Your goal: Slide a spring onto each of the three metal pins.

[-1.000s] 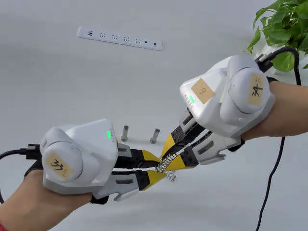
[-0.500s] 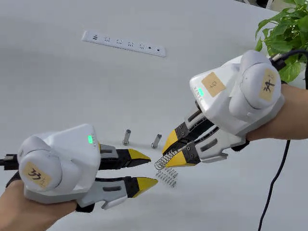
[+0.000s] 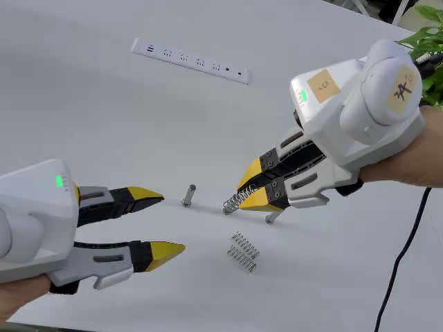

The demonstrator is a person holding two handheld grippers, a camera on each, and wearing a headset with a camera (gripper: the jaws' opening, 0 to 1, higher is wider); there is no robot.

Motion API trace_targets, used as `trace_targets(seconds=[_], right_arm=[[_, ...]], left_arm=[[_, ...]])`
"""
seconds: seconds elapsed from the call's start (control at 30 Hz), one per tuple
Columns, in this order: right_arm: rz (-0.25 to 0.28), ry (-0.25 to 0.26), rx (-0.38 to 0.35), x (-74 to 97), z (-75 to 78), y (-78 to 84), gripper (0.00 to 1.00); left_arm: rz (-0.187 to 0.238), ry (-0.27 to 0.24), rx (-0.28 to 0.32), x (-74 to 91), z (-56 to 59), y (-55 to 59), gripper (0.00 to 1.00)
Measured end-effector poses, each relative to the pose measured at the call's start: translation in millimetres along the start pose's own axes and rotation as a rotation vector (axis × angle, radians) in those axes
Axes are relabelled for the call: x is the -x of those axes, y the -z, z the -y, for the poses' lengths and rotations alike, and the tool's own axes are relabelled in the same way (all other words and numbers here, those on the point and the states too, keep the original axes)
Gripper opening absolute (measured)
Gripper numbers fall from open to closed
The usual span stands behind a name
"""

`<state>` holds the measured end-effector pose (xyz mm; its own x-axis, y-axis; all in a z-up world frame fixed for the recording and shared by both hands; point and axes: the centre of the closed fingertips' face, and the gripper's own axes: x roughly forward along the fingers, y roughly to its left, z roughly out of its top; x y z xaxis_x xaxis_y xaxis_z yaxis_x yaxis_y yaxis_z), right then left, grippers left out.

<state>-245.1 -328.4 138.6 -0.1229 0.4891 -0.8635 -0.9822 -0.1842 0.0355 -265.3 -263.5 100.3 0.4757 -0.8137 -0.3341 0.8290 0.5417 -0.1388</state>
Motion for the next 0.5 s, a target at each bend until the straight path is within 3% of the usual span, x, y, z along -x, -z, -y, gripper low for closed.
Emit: trace_targets(seconds=[0.2,0.5], right_arm=[[-0.02,0.033,-0.005,-3.6,12.6,-6.1,0.07],[-0.055,0.057,-0.019,-14.5,28.7,-12.2,0.07]], left_arm=[[-0.016,-0.034,0.018,9.2,-13.3,13.6,0.53],[-0.007,-0.07,0.014,13.8,-26.9,26.1,0.69]])
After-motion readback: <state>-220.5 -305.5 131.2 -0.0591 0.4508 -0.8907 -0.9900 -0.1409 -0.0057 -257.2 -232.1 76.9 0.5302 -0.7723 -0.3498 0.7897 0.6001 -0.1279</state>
